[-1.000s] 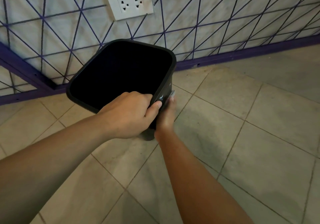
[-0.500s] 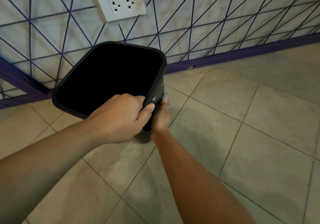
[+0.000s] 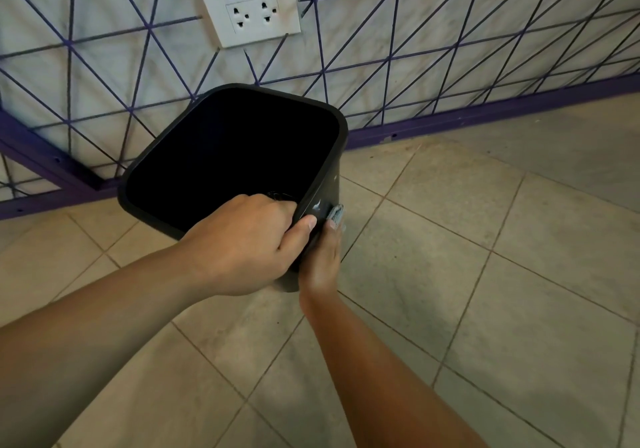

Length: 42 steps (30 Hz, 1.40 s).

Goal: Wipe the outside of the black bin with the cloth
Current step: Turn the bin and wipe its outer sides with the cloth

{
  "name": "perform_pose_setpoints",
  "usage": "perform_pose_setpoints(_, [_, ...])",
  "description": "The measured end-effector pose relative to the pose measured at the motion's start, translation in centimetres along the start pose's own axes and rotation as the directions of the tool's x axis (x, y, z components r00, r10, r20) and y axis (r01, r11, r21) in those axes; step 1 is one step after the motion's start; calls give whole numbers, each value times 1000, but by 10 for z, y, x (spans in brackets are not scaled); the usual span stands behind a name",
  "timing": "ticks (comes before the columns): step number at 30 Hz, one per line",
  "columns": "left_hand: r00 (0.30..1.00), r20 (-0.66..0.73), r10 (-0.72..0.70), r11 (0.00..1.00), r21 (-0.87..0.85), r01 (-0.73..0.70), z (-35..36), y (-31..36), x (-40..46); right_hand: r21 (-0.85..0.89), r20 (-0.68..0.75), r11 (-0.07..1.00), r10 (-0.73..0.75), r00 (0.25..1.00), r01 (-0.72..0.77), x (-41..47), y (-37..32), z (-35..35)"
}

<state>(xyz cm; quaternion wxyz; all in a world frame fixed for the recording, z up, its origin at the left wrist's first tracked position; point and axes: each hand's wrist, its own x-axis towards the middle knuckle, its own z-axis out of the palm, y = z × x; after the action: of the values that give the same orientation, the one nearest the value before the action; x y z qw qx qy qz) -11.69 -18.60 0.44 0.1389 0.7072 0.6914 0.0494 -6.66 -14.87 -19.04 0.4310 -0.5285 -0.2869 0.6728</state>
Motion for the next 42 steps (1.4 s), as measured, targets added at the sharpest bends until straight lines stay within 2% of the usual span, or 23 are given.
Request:
perform_pose_setpoints(3, [1000,-12,-4,1000,-12,3,0,0,1,124,10,980,153,988,-153,21,-5,-4])
perform_pose_setpoints(4, [1000,-12,-3,1000,-14,3,0,0,1,126,11,979,162,987,-162,23,-6,-3])
perform_pose_setpoints(7, [1000,-9,-4,1000,-2,4,0,-1,0,26,-14,993,112,994,-111,10,-4,3])
perform_pose_setpoints(11, [1000,-1,-2,1000,16,2,0,-1,0,107,-70,989,106,992,-98,27,-1,-1])
perform_pose_setpoints(15, [1000,6,-4,1000,22,4,0,0,-1,32,-19,994,104,994,-103,11,-8,0])
perform_pose_setpoints(19, [1000,4,-2,1000,25,1,-2,-1,-1,102,-27,987,126,992,-123,21,-2,-2])
perform_pose_setpoints(23, [1000,4,13,999,31,-13,0,-1,0,56,10,994,89,996,-90,19,1,1])
perform_pose_setpoints(27, [1000,5,12,1000,28,-12,0,-2,-1,101,4,990,99,995,-99,42,23,-4])
perform_pose_setpoints(31, [1000,-7,20,1000,19,-19,0,-1,-1,30,45,997,76,996,-77,17,7,-2])
perform_pose_setpoints(36, [1000,-8,16,999,37,-16,0,0,-2,81,27,994,75,997,-77,25,14,-1])
perform_pose_setpoints(39, [1000,-16,25,999,45,-25,0,-1,-2,33,60,999,13,998,-15,23,22,-2])
perform_pose_setpoints(42, [999,-13,29,999,41,-28,0,-2,-1,104,44,992,62,997,-66,39,30,-3])
